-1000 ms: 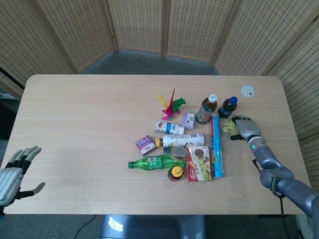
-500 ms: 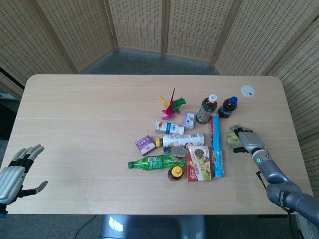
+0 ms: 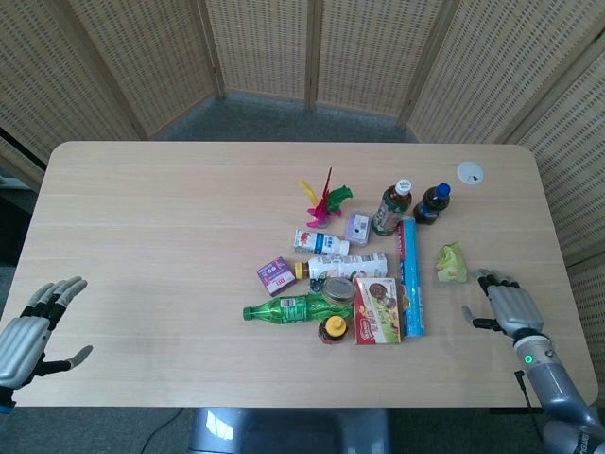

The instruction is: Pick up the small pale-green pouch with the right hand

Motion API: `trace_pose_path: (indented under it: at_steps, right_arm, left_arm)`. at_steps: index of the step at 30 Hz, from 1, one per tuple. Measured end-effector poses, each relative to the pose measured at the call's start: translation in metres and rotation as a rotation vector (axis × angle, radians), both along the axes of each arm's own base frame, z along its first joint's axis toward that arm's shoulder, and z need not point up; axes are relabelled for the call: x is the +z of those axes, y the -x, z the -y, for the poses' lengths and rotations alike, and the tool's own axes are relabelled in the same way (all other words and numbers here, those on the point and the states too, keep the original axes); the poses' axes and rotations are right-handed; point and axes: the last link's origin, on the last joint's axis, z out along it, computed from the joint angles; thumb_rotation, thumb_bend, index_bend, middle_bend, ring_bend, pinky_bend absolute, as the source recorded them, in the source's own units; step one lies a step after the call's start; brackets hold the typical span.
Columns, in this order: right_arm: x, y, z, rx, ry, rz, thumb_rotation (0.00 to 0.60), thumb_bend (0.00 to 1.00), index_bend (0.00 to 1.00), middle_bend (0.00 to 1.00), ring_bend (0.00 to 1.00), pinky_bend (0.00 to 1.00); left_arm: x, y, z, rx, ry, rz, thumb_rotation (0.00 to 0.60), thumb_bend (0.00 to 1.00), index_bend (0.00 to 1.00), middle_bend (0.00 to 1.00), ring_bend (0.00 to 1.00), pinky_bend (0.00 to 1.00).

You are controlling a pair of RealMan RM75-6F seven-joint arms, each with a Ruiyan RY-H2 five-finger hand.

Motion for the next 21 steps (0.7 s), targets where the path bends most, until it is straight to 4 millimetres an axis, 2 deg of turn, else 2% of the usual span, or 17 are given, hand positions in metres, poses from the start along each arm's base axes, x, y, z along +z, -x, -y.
trace_pose_path:
  at_steps: [3,8,15,21]
  right_arm:
    - [0.010,-0.003,0.004,0.034,0.029,-0.032,0.304,0.43,0.00,0.00,0.00,0.00]
    - [0.005,-0.005,0.026,0.050,0.013,-0.037,0.307,0.37,0.00,0.00,0.00,0.00]
    - [-0.019,-0.003,0.056,0.060,-0.033,-0.049,0.311,0.34,0.00,0.00,0.00,0.00]
    - [-0.041,-0.002,0.074,0.070,-0.058,-0.056,0.353,0.33,0.00,0.00,0.00,0.00]
  left_arm:
    - [0.001,0.000,0.001,-0.004,-0.004,0.002,0.600,0.30,0.04,0.00,0.00,0.00]
    - [0.002,0.001,0.005,0.003,-0.006,0.000,0.600,0.30,0.04,0.00,0.00,0.00]
    - [0.008,0.001,0.008,0.012,-0.020,-0.015,0.600,0.30,0.04,0.00,0.00,0.00]
    - [0.009,0.001,0.009,0.019,-0.024,-0.021,0.600,0.30,0.04,0.00,0.00,0.00]
